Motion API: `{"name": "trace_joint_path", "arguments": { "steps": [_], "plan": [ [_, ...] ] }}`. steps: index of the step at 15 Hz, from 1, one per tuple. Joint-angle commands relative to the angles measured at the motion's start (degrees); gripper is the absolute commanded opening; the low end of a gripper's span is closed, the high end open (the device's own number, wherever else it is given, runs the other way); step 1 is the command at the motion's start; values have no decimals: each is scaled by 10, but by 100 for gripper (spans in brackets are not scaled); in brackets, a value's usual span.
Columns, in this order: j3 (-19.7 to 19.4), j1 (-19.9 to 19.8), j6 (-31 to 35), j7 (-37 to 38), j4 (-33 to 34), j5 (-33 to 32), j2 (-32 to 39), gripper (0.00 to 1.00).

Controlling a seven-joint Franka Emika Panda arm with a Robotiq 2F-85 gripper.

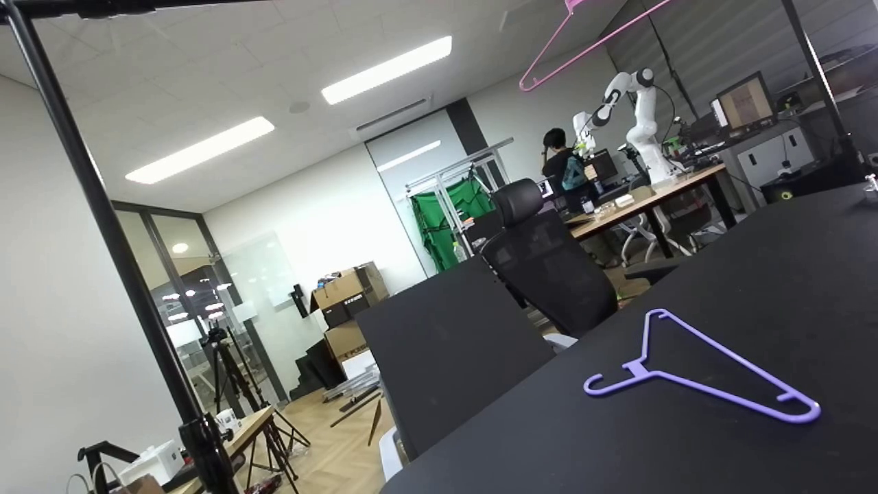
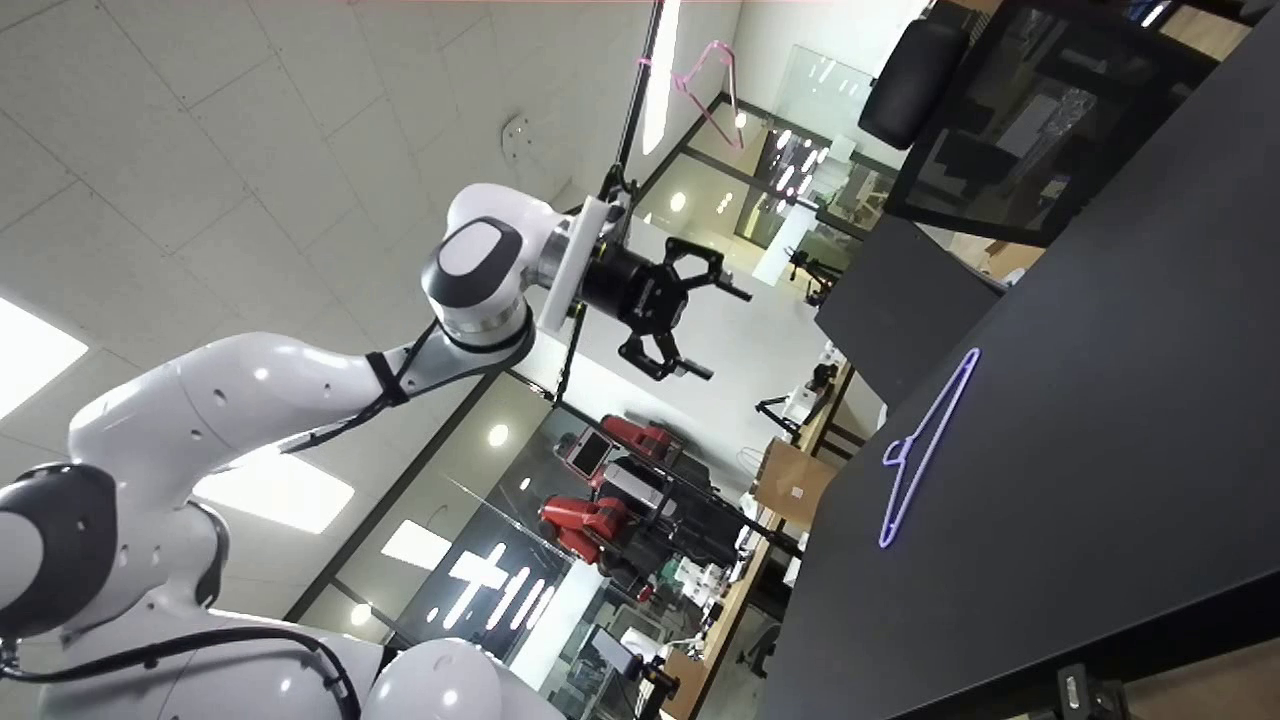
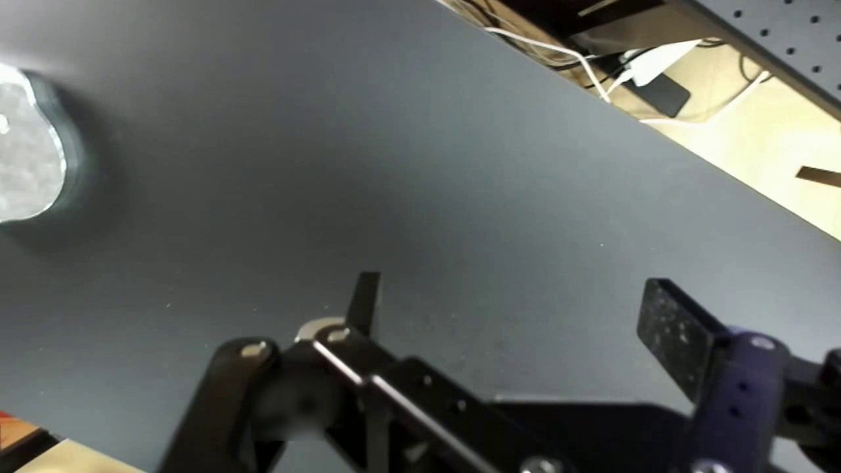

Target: Unhang the pink coat hanger and put it on the table

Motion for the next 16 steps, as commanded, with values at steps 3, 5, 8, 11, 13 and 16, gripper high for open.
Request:
{"name": "trace_joint_path", "arguments": {
  "steps": [3,5,8,11,13,16],
  "plan": [
    [5,-22,32,-93,200,27,195,100],
    [15,-39,29,-87,266,41,239,100],
    [29,-65,24,-71,370,53,286,100],
    [38,-91,20,-63,472,69,320,100],
    [42,-107,1,-52,535,85,339,100],
    [53,-119,-8,-64,519,94,322,100]
  ]
}}
